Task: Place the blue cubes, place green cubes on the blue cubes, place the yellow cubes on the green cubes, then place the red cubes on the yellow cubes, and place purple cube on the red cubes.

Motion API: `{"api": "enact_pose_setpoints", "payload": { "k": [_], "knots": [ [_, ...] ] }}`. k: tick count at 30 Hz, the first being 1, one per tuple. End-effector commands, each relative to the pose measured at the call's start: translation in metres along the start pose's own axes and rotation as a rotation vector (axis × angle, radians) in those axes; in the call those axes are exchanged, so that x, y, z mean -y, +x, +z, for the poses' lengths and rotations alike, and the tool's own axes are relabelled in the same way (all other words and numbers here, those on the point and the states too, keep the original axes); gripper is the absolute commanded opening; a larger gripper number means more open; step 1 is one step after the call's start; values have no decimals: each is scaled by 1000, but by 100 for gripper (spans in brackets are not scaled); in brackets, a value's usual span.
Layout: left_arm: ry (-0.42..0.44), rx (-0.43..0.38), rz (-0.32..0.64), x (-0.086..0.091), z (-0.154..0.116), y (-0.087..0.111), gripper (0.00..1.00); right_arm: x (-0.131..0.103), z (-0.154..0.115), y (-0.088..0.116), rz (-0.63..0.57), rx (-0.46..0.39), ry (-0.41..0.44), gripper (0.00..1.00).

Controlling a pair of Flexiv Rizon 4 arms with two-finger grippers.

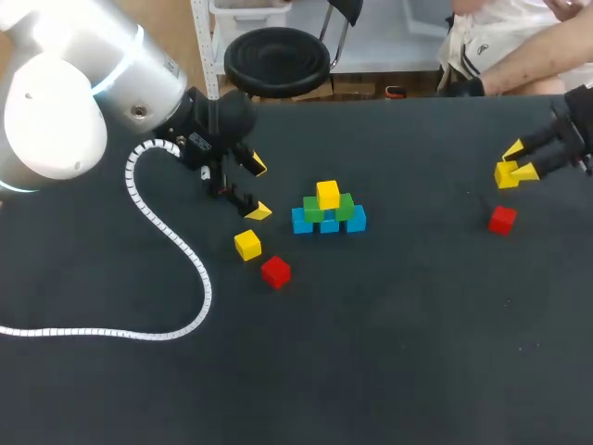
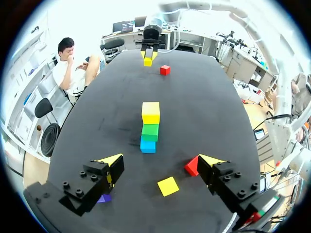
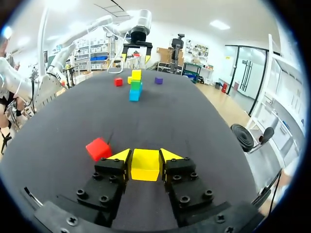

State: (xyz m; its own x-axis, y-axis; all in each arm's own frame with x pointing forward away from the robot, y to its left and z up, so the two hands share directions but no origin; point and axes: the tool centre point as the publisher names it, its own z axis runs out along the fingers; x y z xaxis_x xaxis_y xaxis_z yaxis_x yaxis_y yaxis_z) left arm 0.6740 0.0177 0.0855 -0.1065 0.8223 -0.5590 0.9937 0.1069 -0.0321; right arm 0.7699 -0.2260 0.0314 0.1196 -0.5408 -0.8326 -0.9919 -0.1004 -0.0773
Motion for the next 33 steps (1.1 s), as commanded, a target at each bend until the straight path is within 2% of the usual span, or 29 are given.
{"api": "enact_pose_setpoints", "payload": {
  "k": [1, 9, 29, 31, 33],
  "knots": [
    [0, 2, 2, 0, 0, 1, 100, -7, -1, -18, 1, -30, 28, 0],
    [0, 2, 2, 0, 0, 1, 100, -11, -7, -43, -29, -18, 40, 0],
    [0, 2, 2, 0, 0, 1, 100, -11, -7, -43, -29, -18, 40, 0],
    [0, 2, 2, 0, 0, 1, 100, 1, 11, -53, -58, -5, -16, 0],
    [0, 2, 2, 0, 0, 1, 100, 13, 27, -63, -91, 18, -33, 0]
  ]
}}
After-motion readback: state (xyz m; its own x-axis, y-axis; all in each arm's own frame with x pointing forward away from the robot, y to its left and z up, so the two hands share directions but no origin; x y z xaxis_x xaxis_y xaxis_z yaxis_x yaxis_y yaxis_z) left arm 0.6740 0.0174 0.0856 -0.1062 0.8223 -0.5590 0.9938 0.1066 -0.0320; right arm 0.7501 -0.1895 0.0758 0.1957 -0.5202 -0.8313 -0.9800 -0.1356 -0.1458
